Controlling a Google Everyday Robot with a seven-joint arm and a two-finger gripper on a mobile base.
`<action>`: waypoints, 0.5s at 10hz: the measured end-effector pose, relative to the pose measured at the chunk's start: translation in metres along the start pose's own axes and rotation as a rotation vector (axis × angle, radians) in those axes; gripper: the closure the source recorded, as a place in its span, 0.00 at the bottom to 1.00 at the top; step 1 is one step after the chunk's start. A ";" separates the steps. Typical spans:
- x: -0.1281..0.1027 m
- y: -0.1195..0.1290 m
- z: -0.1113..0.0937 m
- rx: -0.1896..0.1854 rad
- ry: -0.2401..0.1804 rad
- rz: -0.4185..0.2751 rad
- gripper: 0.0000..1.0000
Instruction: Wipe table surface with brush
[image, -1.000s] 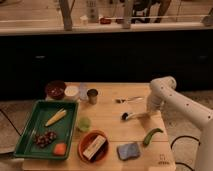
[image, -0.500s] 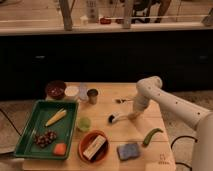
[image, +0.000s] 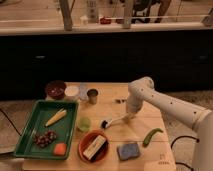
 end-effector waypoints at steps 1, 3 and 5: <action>0.009 0.005 -0.003 -0.004 0.009 -0.004 0.98; 0.048 0.021 -0.014 -0.009 0.038 0.011 0.98; 0.084 0.030 -0.024 -0.007 0.059 0.036 0.98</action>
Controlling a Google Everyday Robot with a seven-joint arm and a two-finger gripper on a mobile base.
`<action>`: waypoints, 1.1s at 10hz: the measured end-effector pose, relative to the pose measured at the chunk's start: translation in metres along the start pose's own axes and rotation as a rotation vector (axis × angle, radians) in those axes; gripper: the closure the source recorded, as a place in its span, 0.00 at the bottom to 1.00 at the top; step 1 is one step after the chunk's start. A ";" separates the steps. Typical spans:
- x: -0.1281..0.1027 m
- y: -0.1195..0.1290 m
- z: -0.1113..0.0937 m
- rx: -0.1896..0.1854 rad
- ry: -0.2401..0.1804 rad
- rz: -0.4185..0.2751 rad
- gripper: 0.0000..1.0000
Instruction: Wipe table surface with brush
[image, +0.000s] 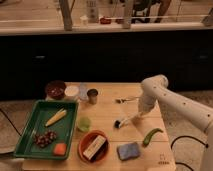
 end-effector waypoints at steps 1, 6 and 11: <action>0.015 -0.002 -0.004 0.009 0.006 0.015 0.98; 0.018 -0.030 -0.008 0.016 -0.029 0.048 0.98; -0.071 -0.069 0.004 -0.036 -0.102 0.097 0.98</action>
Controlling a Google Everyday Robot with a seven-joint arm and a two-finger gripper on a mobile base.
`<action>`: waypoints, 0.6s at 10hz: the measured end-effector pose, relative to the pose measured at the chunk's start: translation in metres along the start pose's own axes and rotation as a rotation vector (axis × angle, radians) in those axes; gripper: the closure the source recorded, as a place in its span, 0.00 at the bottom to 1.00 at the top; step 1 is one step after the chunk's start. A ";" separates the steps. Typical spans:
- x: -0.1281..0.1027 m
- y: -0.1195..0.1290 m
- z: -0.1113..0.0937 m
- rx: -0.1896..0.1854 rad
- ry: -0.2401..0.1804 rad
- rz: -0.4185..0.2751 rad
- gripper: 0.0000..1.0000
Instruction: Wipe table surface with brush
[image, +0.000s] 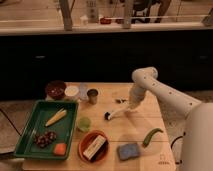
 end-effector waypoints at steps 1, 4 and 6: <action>-0.006 0.000 0.004 -0.014 -0.007 0.015 0.98; -0.005 0.007 0.015 -0.065 -0.034 0.072 0.98; -0.004 0.008 0.015 -0.067 -0.037 0.077 0.98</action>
